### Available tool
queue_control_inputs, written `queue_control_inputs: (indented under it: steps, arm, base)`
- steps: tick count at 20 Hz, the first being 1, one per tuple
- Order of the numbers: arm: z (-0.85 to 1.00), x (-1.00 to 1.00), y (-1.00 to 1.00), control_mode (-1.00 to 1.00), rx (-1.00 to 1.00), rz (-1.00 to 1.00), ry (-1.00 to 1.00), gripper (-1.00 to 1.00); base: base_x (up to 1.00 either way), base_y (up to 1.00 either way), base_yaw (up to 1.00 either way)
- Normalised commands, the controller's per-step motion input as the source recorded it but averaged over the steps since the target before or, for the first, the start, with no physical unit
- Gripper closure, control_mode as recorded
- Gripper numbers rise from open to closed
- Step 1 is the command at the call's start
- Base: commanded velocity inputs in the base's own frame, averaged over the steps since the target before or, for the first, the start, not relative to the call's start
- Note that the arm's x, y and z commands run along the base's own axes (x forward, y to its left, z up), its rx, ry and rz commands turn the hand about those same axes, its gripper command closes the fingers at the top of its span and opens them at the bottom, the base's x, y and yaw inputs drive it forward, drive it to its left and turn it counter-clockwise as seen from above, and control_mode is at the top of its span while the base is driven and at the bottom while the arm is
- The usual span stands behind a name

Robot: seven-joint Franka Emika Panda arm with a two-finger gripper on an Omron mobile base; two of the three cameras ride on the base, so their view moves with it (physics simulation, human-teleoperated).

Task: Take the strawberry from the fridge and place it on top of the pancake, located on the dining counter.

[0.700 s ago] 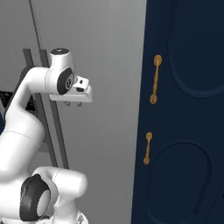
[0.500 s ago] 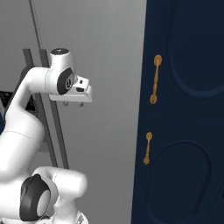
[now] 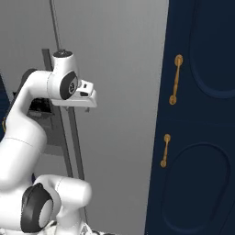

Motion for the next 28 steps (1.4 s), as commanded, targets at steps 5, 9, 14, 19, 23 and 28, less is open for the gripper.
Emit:
queue_control_inputs:
  steps: [5, 9, 14, 19, 23, 28]
  arm:
    - [0.0, 0.0, 0.0, 1.0, 0.0, 0.0, 0.0, -1.0]
    - [0.0, 0.0, 0.0, 1.0, 0.0, 0.0, 0.0, -1.0]
    - [0.0, 0.0, 0.0, 1.0, 0.0, 0.0, 0.0, -1.0]
    - [0.0, 0.0, 0.0, 1.0, 0.0, 0.0, 0.0, -1.0]
    - [0.0, 0.0, 0.0, 1.0, 0.0, 0.0, 0.0, -1.0]
    - [0.0, 0.0, 0.0, 1.0, 0.0, 0.0, 0.0, -1.0]
  base:
    - [0.0, 0.37, 0.0]
    - [0.0, 0.41, -0.03]
    - [0.0, 0.37, -0.07]
    - [-0.02, 0.2, -0.04]
    - [-0.4, 0.03, -0.01]
    - [-0.51, 0.2, -0.02]
